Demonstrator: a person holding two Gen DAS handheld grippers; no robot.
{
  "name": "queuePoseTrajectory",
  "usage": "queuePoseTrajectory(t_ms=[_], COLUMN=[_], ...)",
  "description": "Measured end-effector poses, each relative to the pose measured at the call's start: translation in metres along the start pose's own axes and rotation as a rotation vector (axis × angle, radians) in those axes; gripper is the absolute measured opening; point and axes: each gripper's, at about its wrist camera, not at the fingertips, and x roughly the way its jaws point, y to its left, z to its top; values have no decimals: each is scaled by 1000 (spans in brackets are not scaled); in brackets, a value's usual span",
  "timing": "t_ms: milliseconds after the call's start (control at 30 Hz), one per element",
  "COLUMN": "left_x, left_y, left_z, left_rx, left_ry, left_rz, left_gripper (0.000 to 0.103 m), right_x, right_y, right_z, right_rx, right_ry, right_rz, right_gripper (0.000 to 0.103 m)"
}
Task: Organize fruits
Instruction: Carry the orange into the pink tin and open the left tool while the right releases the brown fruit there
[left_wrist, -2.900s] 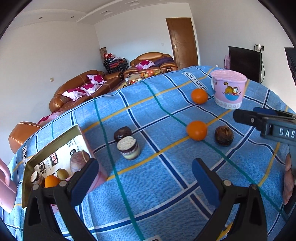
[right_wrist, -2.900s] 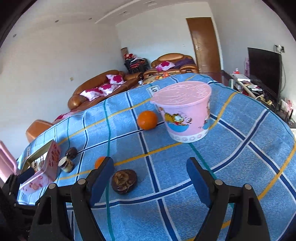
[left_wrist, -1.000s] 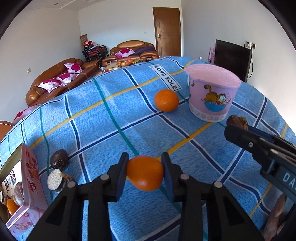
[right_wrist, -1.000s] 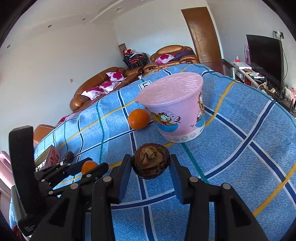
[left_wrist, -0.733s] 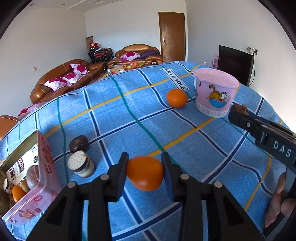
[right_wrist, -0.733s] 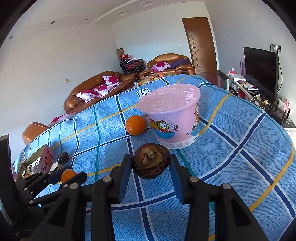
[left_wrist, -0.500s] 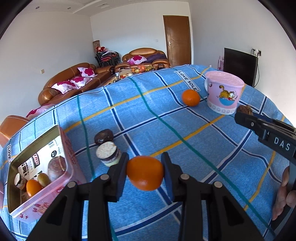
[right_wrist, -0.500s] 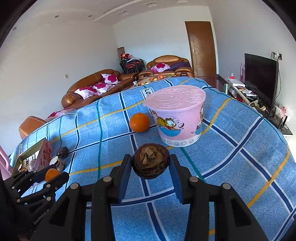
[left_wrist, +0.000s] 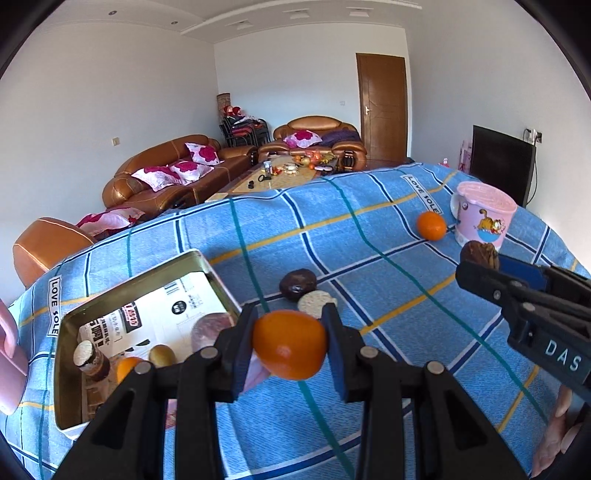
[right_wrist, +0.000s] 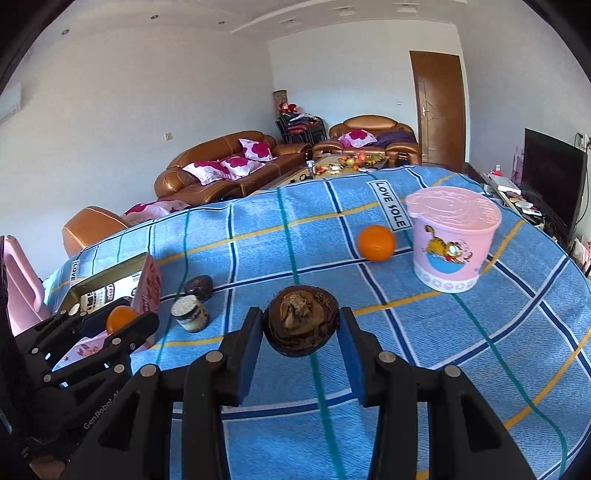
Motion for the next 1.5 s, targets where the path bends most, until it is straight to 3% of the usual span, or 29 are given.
queuePoseTrajectory(t_ms=[367,700,1133,1500], left_x=[-5,10,25,37], left_y=[86,144,171,166], left_z=[-3,-12,-17,-23], left_rx=[-100,-192,-211,-171], left_ry=[-31,27,76,116], left_rz=[174,239,296,329], left_gripper=[38,37,38,37], right_x=[23,44,90,118], right_y=[82,155,204,207], right_z=[13,16,16,13], right_rx=[-50,-79,-95,-129], right_ry=[-11,-19,14,86], right_rz=[101,174,171,174], right_gripper=[44,44,44,44])
